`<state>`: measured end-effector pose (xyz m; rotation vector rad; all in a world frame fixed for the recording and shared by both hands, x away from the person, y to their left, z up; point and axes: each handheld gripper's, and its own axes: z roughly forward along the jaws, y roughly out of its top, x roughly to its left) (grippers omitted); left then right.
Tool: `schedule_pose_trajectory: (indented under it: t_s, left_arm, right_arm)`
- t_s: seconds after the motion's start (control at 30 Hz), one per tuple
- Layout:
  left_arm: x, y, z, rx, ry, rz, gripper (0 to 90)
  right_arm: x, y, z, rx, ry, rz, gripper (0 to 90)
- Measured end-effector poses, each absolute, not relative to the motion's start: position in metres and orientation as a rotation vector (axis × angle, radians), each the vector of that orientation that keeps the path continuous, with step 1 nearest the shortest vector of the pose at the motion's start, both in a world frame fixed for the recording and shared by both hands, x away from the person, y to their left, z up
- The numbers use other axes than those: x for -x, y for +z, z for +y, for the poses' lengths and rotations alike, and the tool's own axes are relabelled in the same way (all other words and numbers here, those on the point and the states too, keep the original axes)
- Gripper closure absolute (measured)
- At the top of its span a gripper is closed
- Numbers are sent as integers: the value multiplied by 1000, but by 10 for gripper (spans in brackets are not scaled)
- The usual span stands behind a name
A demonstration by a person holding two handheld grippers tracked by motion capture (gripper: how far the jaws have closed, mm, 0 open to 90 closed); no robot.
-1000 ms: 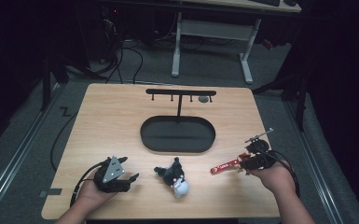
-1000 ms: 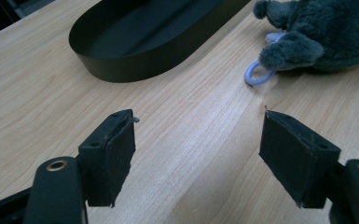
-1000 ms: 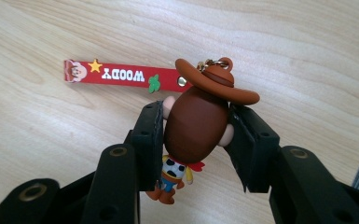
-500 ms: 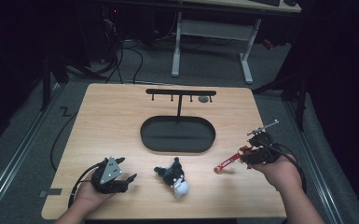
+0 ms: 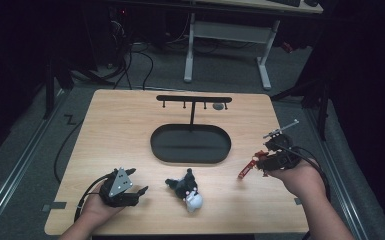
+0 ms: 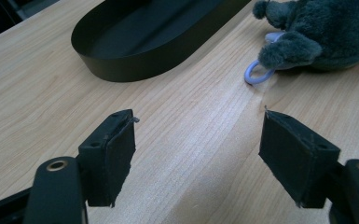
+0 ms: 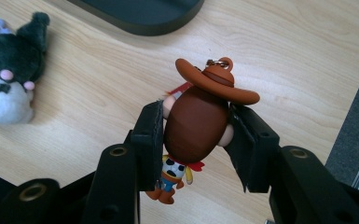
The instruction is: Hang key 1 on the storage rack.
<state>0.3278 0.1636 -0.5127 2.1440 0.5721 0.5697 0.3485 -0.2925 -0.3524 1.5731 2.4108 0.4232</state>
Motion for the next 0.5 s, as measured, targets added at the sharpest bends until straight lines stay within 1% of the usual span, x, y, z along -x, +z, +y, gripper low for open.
schedule_pose_trajectory:
  t_s: [0.5]
  left_arm:
    - [-327, -512, 167, -2136, 573, 583, 269]
  right_arm:
    - [-359, -330, -277, -1528, 434, 2405, 578]
